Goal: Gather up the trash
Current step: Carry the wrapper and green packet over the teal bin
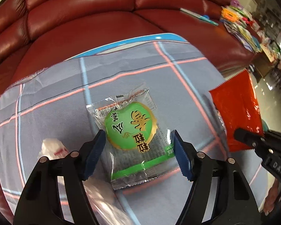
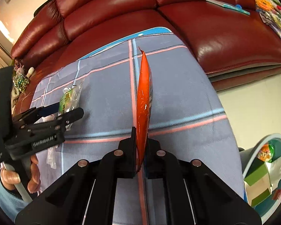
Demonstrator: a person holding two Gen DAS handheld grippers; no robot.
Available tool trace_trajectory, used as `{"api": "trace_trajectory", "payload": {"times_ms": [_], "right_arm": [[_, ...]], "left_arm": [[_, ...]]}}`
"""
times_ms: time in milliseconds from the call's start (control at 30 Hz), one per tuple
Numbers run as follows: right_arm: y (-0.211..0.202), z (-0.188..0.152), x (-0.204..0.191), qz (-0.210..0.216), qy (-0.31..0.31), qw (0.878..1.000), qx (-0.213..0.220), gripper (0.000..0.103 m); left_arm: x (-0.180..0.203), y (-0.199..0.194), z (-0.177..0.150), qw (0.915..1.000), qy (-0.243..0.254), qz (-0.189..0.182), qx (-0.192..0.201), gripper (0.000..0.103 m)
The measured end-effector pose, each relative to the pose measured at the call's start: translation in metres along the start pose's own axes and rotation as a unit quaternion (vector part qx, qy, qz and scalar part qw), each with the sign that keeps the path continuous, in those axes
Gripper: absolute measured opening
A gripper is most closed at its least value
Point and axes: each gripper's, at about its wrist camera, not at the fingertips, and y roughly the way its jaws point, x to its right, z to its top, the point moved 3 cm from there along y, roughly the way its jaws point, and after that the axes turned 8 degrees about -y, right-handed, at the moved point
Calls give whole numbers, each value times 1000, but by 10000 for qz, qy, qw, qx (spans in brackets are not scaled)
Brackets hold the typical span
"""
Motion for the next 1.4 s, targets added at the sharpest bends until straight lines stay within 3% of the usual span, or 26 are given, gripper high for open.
{"api": "trace_trajectory", "payload": {"times_ms": [433, 767, 1133, 1400], "right_arm": [[-70, -56, 38, -198, 407, 9988, 209, 5], [-134, -105, 101, -535, 856, 9937, 485, 5], [-188, -173, 205, -1114, 1594, 9797, 496, 6], [-174, -198, 242, -1086, 1834, 9768, 206, 6]], "left_arm": [[74, -65, -52, 9961, 467, -725, 176, 71], [152, -84, -85, 9885, 1038, -1096, 69, 71], [248, -83, -108, 9756, 1716, -1370, -85, 71], [304, -62, -122, 9668, 2092, -1426, -353, 71]]}}
